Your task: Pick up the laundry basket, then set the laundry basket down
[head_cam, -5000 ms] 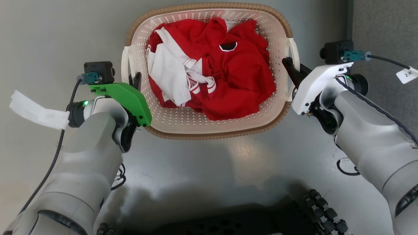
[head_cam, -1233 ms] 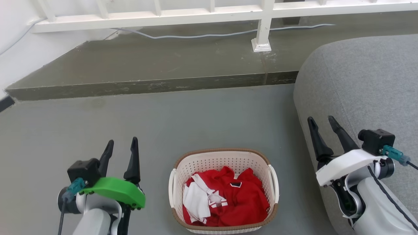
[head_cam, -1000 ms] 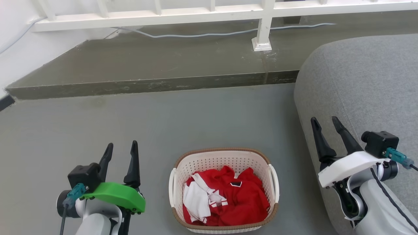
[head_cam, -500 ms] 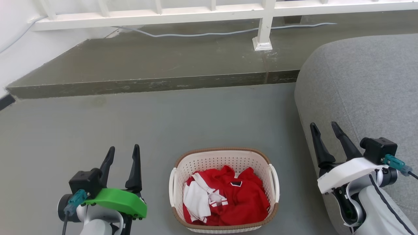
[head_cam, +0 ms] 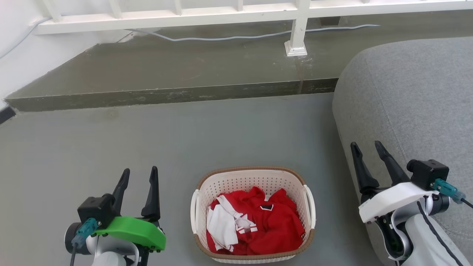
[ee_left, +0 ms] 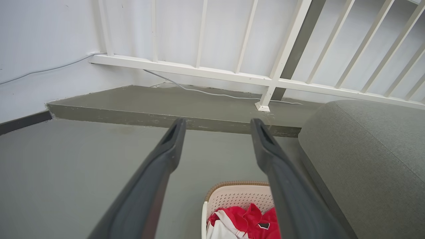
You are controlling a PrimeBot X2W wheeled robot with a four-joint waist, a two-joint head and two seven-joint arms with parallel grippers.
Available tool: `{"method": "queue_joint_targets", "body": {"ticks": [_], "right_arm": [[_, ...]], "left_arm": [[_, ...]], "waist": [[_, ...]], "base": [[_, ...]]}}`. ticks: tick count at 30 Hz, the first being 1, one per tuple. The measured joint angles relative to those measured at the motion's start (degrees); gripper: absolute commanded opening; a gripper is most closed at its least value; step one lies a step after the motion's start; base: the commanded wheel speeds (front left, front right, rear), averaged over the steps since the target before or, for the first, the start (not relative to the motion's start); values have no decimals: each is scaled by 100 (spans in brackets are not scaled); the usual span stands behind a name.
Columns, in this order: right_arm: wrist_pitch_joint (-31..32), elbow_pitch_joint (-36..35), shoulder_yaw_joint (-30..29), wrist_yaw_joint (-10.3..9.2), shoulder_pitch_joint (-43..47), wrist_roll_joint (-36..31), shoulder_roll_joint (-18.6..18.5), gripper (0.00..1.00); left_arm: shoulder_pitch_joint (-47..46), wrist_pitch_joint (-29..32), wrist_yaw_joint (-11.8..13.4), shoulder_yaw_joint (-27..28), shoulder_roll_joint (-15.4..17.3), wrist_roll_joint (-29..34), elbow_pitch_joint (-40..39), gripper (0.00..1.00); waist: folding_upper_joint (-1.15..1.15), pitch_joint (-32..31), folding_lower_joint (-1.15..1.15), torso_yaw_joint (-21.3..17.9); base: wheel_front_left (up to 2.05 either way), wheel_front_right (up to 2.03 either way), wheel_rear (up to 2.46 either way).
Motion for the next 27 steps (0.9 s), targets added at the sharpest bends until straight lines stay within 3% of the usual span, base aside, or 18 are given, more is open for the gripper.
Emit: {"method": "queue_joint_targets", "body": {"ticks": [11,12,27], "right_arm": [[0,-3,-102,51,77,-71,81,100],[0,-3,-113,58,77,-94,85,0],[158,180,-289,91,258,423,209,0]], "left_arm": [[57,0,-70,87,-10,47,-51,100],[57,0,-93,91,-11,45,-62,0],[186,126,-141,154,-42,-477,108,0]], "waist": [[0,18,0,-28],[0,20,0,-32],[0,-4,0,-8]], "base": [[0,0,0],[0,0,0],[0,0,0]]}}
